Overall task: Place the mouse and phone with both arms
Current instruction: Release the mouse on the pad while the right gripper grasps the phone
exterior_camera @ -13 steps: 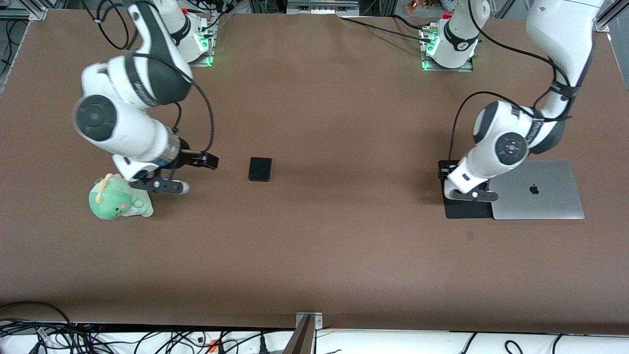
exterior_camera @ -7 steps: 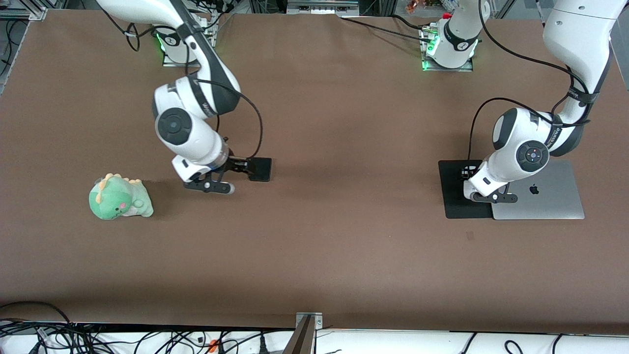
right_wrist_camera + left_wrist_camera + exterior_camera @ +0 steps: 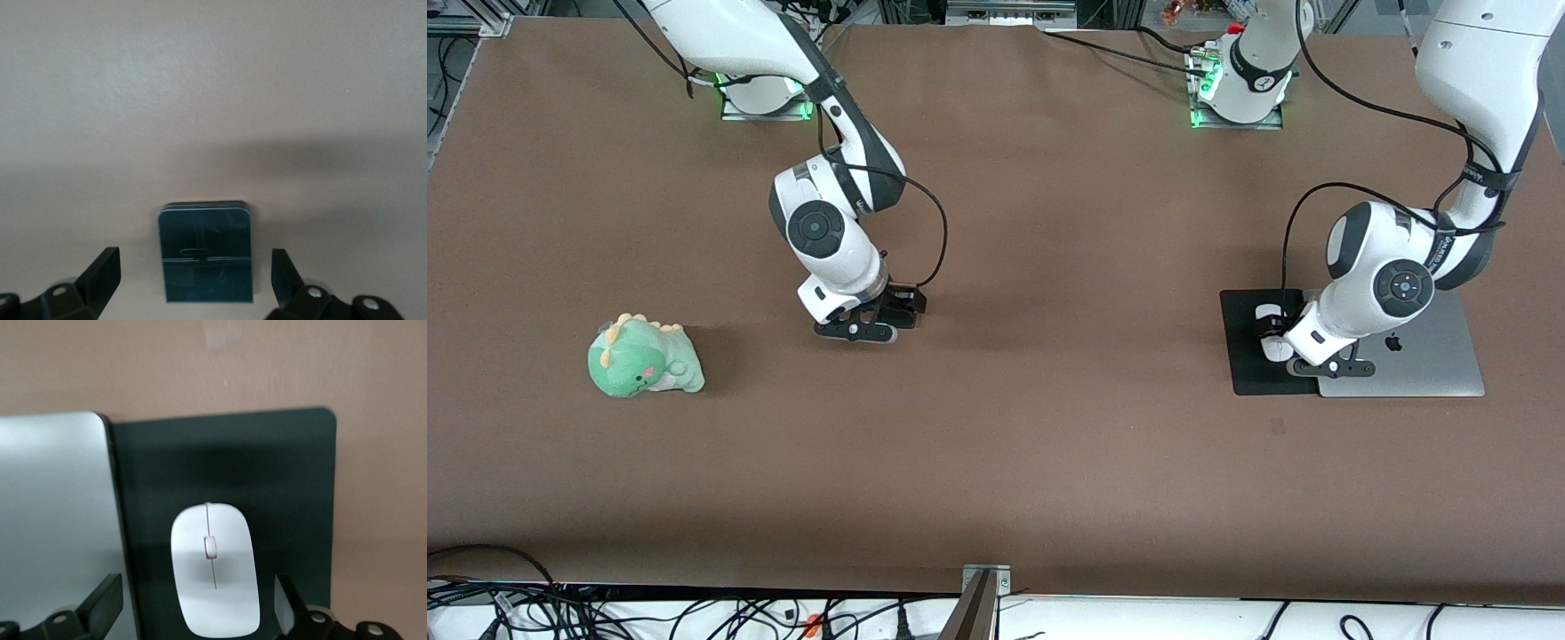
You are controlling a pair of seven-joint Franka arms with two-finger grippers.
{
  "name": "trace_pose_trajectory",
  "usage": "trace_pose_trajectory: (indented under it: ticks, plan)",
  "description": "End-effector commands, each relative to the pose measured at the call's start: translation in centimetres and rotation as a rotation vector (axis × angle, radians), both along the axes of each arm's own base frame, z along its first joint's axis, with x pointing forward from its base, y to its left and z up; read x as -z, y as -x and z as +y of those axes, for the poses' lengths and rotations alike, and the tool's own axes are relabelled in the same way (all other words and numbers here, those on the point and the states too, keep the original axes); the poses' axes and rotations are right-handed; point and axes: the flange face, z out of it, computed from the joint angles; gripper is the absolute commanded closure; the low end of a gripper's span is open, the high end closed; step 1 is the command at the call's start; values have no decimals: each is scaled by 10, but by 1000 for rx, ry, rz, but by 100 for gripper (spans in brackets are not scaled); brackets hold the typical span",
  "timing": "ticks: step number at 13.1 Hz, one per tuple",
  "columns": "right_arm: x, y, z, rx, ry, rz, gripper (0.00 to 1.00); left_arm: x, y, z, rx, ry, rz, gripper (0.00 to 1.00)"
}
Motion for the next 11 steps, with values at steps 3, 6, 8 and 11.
trace_pose_trajectory:
  ticks: [3, 6, 8, 11]
  plan:
    - [28, 19, 12, -24, 18, -27, 0, -138, -16, -6, -39, -11, -87, 0]
    - [37, 23, 15, -59, 46, -39, 0, -234, -15, -8, -21, 37, -118, 0]
    - [42, 24, 11, -77, 66, -43, 0, -294, -6, -6, -19, 17, -108, 0]
    - [49, 26, 11, -80, 65, -48, 0, -352, -3, 4, -48, 11, -117, 0]
